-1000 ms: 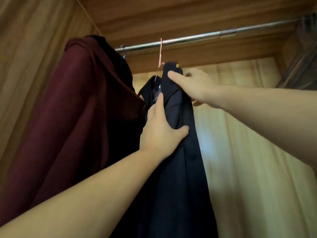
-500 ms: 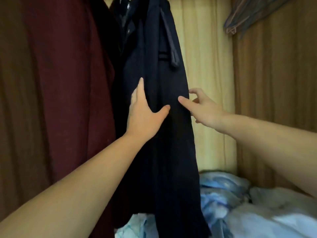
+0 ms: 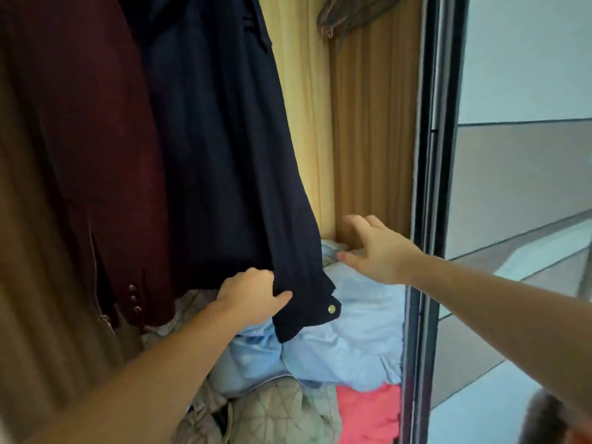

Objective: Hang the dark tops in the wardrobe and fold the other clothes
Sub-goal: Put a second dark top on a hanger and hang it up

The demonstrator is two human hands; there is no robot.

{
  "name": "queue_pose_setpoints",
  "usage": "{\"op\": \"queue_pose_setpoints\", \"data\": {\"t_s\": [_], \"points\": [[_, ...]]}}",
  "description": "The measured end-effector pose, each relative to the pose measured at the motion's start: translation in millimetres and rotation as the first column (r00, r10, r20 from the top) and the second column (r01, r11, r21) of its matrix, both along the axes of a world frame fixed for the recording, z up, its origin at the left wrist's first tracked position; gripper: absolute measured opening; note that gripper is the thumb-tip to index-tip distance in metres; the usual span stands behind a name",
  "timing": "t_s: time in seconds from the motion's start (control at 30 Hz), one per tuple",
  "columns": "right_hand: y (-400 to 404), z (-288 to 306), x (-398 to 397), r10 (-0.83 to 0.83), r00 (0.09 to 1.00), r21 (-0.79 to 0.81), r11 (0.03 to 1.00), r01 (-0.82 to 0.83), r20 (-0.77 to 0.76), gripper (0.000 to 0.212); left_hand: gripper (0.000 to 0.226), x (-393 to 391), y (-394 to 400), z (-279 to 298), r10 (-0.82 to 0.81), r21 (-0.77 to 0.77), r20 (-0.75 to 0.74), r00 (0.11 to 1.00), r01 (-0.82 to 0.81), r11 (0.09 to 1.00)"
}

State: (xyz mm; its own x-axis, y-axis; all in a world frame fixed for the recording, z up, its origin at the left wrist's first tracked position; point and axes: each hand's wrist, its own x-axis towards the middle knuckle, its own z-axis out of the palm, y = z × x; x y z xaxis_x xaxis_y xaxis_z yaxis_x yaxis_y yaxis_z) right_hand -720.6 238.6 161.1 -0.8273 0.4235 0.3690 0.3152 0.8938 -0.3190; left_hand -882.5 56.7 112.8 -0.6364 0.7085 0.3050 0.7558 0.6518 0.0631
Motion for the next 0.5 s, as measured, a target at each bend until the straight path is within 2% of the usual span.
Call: {"op": "queue_pose_setpoints", "data": {"t_s": [0.07, 0.13, 0.2, 0.3, 0.5], "points": [[-2, -21, 40, -0.036, 0.999, -0.008, 0.999, 0.036, 0.019, 0.072, 0.047, 33, 1, -8, -0.01, -0.114, -0.066, 0.998, 0.002, 0.993], [-4, -45, 85, -0.121, 0.991, -0.014, 0.992, 0.122, 0.062, 0.073, 0.049, 68, 12, -9, -0.09, -0.123, -0.132, 0.987, 0.073, 0.99], [-6, -67, 128, -0.224, 0.97, -0.017, 0.974, 0.227, 0.098, 0.074, 0.042, 103, 28, -9, -0.217, -0.083, -0.137, 0.966, 0.207, 0.975], [-9, -83, 188, -0.369, 0.922, 0.003, 0.929, 0.371, 0.117, 0.074, 0.029, 149, 55, -14, -0.428, 0.042, -0.048, 0.903, 0.429, 0.902], [-37, -90, 307, -0.674, 0.734, 0.052, 0.739, 0.672, 0.089, 0.064, 0.059, 227, 101, -36, -0.707, 0.031, -0.041, 0.706, 0.708, 0.705]]}}
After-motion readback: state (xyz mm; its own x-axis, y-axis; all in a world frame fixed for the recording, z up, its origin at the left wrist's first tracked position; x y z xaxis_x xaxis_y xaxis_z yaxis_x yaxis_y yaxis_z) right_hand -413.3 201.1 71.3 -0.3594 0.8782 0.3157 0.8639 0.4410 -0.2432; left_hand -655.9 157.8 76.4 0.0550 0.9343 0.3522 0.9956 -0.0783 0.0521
